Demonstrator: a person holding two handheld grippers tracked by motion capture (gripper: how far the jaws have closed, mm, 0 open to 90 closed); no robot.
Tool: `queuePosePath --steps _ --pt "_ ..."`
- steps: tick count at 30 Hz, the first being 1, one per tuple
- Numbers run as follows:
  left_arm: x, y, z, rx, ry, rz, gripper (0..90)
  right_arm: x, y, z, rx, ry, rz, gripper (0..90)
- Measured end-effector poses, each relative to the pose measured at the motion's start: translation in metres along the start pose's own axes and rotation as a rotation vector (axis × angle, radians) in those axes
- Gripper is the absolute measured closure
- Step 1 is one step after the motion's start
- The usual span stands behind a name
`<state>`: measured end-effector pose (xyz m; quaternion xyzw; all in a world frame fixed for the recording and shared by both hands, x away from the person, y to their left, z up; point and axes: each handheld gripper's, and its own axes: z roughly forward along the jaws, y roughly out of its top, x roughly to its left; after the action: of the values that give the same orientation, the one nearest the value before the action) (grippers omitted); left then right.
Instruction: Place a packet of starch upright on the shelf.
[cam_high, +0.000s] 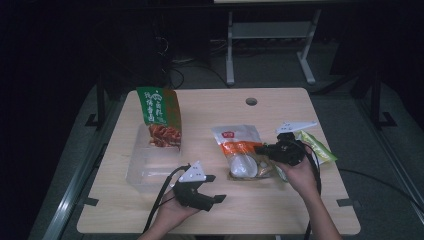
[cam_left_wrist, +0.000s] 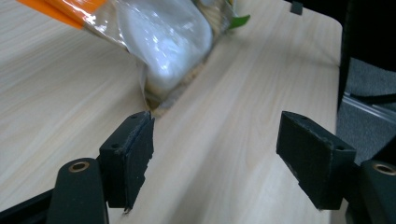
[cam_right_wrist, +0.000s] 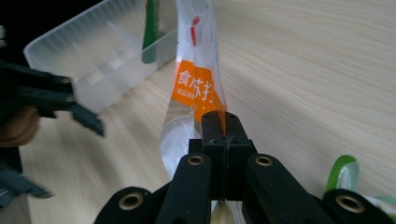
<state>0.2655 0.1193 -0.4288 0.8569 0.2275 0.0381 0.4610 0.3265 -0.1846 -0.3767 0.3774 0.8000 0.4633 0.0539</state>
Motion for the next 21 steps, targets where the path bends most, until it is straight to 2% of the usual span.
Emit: queuePosePath --steps 1,5,8,11,16,19,21 --pt "0.001 0.002 0.004 -0.003 0.0 -0.017 26.6 0.001 -0.003 -0.002 -0.008 0.008 -0.002 90.0" --pt "0.01 0.009 0.016 -0.008 0.037 -0.024 26.1 0.003 -0.014 -0.008 -0.04 0.035 -0.004 90.0" --pt "0.019 0.015 0.028 -0.011 0.041 -0.068 26.4 0.0 -0.02 -0.008 -0.034 0.044 -0.006 90.0" --pt "0.026 0.021 0.037 0.0 0.057 -0.071 27.1 -0.004 -0.023 -0.008 -0.035 0.053 -0.002 90.0" --pt "0.038 0.031 0.049 0.006 0.035 -0.122 34.0 -0.005 -0.025 -0.009 -0.04 0.071 -0.008 90.0" --pt "0.045 0.034 0.055 0.001 0.005 -0.169 44.3 -0.004 -0.025 -0.009 -0.038 0.081 -0.022 90.0" --pt "0.049 0.034 0.058 -0.006 -0.022 -0.21 47.9 -0.003 -0.025 -0.009 -0.038 0.086 -0.028 90.0"
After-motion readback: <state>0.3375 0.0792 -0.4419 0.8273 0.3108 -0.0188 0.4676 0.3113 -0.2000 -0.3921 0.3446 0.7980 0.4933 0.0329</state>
